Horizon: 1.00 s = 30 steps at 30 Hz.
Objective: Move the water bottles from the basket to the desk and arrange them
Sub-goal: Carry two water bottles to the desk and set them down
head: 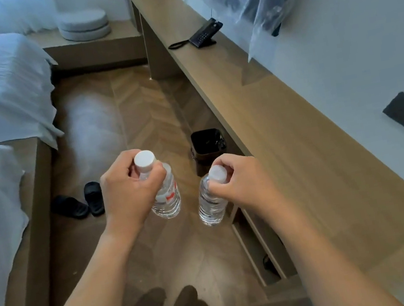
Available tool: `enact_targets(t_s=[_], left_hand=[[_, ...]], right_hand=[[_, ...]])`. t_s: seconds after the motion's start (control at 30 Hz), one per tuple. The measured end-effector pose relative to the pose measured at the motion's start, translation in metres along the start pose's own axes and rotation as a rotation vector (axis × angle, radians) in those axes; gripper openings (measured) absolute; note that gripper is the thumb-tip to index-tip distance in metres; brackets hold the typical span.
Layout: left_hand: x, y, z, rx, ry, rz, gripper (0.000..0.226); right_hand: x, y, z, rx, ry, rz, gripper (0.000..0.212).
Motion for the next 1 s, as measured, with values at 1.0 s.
enact_targets(t_s=[1.0], left_hand=[[0.224,0.253,-0.676,0.059,0.030,-0.023,0.016]], right_hand=[[0.056,0.105,-0.752,-0.033,0.021,-0.005,0.020]])
Point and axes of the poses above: each hand's wrist, its own z-axis away from the middle knuckle, its own y-axis out of the palm, x = y × z, the point moved 2 cm from there along -z, towards the middle knuckle, and after that the axes turned 2 degrees about -x, right-handed, at the moved point
